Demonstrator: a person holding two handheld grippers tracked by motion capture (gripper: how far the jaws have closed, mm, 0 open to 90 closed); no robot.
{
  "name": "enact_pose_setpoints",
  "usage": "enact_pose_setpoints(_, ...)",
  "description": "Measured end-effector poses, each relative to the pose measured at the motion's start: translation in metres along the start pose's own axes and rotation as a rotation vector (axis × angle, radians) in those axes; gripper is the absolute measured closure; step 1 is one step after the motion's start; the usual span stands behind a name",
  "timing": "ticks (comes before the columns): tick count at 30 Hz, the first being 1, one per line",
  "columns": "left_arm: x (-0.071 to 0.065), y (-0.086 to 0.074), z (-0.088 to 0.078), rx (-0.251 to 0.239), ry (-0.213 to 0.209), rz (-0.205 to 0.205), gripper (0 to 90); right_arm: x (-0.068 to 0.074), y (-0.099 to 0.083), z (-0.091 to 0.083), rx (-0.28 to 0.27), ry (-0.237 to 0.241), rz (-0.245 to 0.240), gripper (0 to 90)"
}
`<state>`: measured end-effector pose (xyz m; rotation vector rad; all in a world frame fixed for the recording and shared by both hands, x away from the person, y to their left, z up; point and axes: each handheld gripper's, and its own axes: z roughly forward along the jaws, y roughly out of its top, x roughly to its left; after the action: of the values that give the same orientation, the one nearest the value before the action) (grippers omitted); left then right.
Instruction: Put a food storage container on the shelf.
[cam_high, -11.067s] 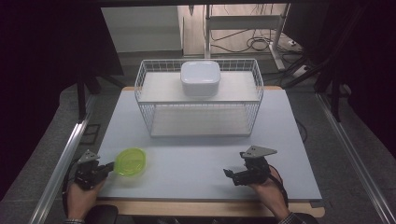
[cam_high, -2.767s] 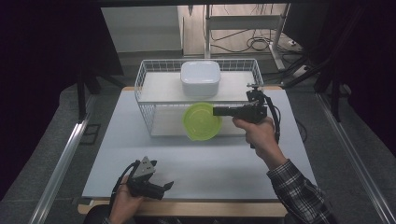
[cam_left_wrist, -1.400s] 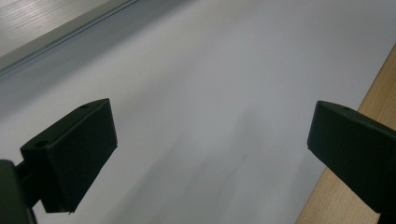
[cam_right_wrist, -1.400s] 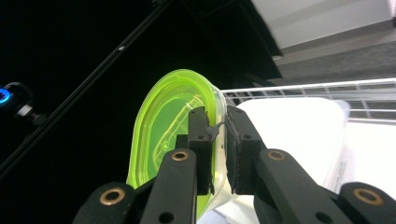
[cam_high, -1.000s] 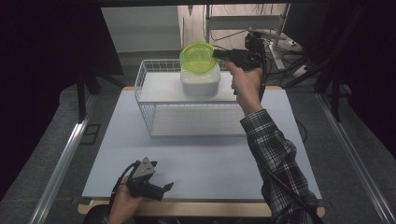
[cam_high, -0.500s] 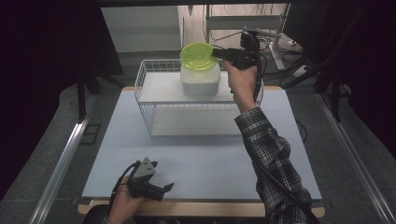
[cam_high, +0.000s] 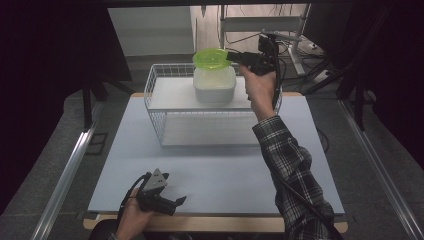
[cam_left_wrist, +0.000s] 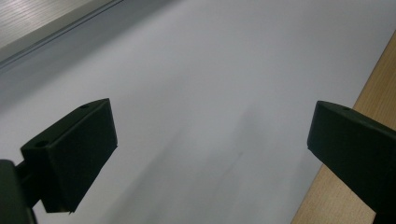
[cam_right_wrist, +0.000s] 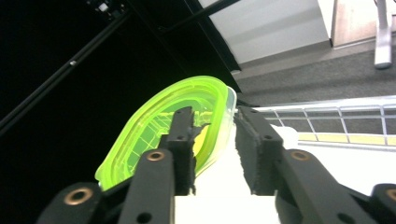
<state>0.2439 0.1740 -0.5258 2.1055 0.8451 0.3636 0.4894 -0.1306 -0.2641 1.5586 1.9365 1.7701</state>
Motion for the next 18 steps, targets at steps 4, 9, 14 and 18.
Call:
enact_pose_setpoints(4,0.0,0.0,0.0,0.003,0.002,0.004,1.3,-0.002,-0.001,-0.005,0.0,0.015,-0.021,54.8)
enact_pose_setpoints(9,0.0,0.0,0.001,0.008,0.003,0.008,1.3,-0.004,-0.008,-0.015,0.007,0.042,-0.067,45.3)
enact_pose_setpoints(14,0.0,0.0,0.001,0.003,0.005,0.005,1.3,-0.008,-0.018,-0.028,0.023,0.072,-0.108,38.2)
enact_pose_setpoints(18,0.0,0.0,0.001,0.002,0.005,0.001,1.3,-0.008,-0.027,-0.038,0.035,0.078,-0.158,35.1)
